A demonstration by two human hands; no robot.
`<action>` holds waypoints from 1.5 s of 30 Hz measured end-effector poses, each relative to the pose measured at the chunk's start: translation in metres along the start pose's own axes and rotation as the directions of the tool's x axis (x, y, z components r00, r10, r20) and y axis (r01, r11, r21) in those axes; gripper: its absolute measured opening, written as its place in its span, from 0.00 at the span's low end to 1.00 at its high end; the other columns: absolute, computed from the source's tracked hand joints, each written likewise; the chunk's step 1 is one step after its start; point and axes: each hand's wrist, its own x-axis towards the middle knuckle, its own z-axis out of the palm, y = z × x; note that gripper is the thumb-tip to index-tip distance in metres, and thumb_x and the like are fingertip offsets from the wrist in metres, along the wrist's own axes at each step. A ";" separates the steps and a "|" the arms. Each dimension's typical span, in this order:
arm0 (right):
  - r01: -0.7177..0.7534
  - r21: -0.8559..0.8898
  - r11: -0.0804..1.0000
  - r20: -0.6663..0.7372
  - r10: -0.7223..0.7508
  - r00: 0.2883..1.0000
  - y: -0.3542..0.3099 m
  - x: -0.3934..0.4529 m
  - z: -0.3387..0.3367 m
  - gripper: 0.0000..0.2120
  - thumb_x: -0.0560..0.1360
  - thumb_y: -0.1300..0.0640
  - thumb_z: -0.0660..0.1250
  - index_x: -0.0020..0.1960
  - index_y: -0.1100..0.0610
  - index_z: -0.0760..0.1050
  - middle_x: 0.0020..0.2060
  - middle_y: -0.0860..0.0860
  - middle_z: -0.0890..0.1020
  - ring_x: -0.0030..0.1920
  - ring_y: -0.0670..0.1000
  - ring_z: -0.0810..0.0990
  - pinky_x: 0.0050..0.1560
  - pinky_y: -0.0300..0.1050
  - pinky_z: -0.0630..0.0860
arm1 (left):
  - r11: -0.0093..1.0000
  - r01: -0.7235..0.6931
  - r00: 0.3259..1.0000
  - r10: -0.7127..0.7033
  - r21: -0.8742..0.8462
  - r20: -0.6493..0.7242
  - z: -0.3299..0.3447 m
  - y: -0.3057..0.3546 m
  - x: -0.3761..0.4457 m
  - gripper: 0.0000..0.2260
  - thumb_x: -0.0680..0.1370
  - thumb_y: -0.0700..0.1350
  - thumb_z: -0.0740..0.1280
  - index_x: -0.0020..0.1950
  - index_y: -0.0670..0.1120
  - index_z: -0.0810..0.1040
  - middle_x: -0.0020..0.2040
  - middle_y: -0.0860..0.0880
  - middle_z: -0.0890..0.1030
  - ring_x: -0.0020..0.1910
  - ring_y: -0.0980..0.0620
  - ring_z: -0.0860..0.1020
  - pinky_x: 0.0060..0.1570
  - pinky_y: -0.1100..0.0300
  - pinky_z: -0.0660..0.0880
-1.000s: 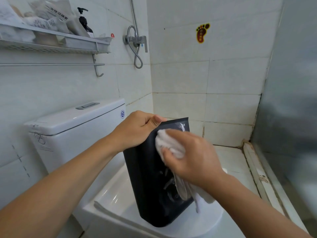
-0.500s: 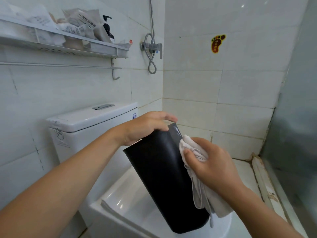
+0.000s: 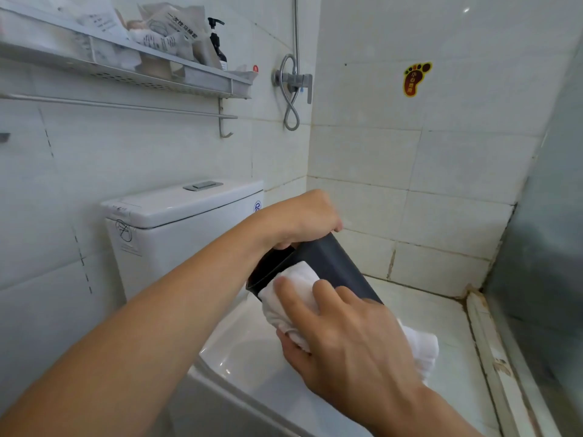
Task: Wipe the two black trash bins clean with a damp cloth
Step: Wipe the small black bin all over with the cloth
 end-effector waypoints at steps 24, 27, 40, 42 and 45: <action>-0.379 0.291 0.879 0.024 0.389 0.921 0.054 0.002 -0.002 0.22 0.71 0.36 0.67 0.64 0.38 0.77 0.33 0.47 0.70 0.27 0.51 0.71 0.23 0.47 0.72 | 0.985 -0.119 0.992 0.113 -0.126 -0.053 0.003 -0.014 -0.005 0.14 0.83 0.38 0.60 0.58 0.45 0.84 0.52 0.56 0.81 0.55 0.59 0.77 0.54 0.66 0.70; -0.367 0.305 0.879 0.023 0.378 0.925 0.052 0.003 -0.003 0.22 0.71 0.36 0.68 0.64 0.39 0.77 0.33 0.47 0.70 0.27 0.51 0.71 0.23 0.47 0.71 | 0.985 -0.158 0.984 0.151 -0.071 -0.095 0.005 -0.017 -0.006 0.10 0.84 0.43 0.62 0.59 0.46 0.82 0.40 0.57 0.77 0.40 0.61 0.75 0.39 0.70 0.69; -0.047 0.077 0.996 0.033 0.045 0.998 0.013 0.003 -0.001 0.25 0.71 0.42 0.71 0.67 0.47 0.78 0.36 0.48 0.70 0.30 0.53 0.70 0.24 0.44 0.62 | 0.993 -0.099 0.995 0.096 -0.064 -0.039 0.009 -0.006 -0.014 0.39 0.82 0.70 0.43 0.56 0.44 0.85 0.59 0.54 0.78 0.66 0.54 0.71 0.60 0.58 0.61; 0.020 0.067 0.998 0.031 -0.022 0.999 0.001 0.001 0.003 0.25 0.70 0.42 0.71 0.66 0.48 0.78 0.37 0.49 0.72 0.30 0.54 0.71 0.23 0.45 0.65 | 0.993 -0.087 0.996 0.085 -0.078 -0.018 0.012 -0.003 -0.014 0.43 0.80 0.72 0.42 0.54 0.43 0.86 0.61 0.53 0.77 0.66 0.54 0.69 0.63 0.57 0.57; 0.092 0.031 0.995 0.054 -0.094 0.994 -0.013 -0.002 0.011 0.26 0.71 0.42 0.69 0.67 0.48 0.79 0.38 0.49 0.74 0.30 0.53 0.71 0.24 0.46 0.68 | 0.993 -0.112 0.994 0.113 -0.049 0.014 0.016 -0.001 -0.014 0.44 0.72 0.78 0.45 0.45 0.44 0.85 0.53 0.54 0.76 0.57 0.53 0.71 0.60 0.54 0.59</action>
